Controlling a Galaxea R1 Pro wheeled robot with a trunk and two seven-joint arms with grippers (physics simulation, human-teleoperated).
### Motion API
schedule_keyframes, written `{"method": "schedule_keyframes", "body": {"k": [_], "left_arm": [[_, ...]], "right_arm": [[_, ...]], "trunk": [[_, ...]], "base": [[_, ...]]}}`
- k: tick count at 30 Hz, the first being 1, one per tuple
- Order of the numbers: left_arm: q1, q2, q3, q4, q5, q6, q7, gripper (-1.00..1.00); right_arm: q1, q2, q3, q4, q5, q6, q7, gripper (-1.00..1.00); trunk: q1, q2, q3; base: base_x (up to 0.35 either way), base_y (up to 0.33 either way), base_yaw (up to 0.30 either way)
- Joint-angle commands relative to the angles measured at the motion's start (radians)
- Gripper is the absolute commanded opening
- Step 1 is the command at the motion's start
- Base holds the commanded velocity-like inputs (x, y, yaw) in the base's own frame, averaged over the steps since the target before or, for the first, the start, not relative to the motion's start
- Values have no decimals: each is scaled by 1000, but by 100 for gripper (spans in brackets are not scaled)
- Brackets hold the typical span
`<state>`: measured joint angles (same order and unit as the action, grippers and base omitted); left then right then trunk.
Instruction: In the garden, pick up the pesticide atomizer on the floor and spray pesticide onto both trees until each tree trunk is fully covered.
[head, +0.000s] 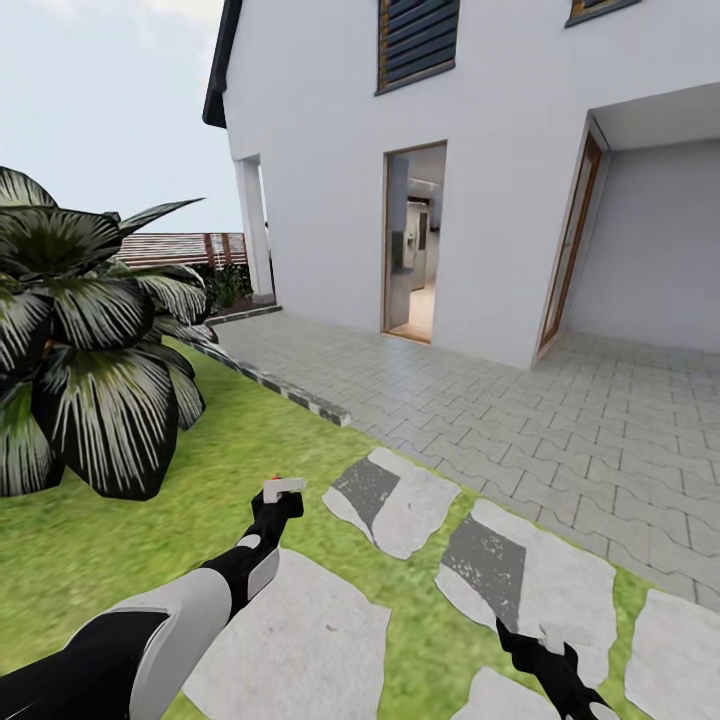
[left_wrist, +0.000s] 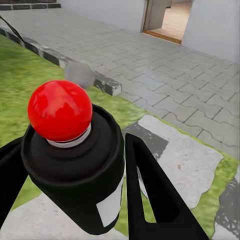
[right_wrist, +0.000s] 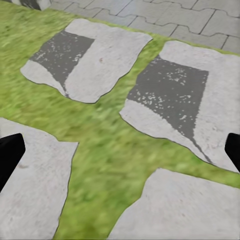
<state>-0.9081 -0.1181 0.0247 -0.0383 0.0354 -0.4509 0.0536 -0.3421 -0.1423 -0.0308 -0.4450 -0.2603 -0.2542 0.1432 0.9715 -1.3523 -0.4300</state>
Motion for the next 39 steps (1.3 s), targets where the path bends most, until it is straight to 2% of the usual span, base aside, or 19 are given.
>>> {"method": "schedule_keyframes", "body": {"k": [1, 9, 39], "left_arm": [[0, 0, 0, 0, 0, 0, 0, -100], [0, -1, -1, 1, 0, 0, 0, -100], [0, -2, -1, 1, 0, 0, 0, -100]], "right_arm": [[0, 2, 0, 0, 0, 0, 0, 100], [0, 8, 0, 1, 1, -1, -1, 100], [0, 9, 0, 10, 1, -1, -1, 100]], "trunk": [[-4, 7, 3], [-35, 63, 29], [-150, 273, 134]], "base": [[0, 0, 0], [0, 0, 156], [0, 0, 295]]}}
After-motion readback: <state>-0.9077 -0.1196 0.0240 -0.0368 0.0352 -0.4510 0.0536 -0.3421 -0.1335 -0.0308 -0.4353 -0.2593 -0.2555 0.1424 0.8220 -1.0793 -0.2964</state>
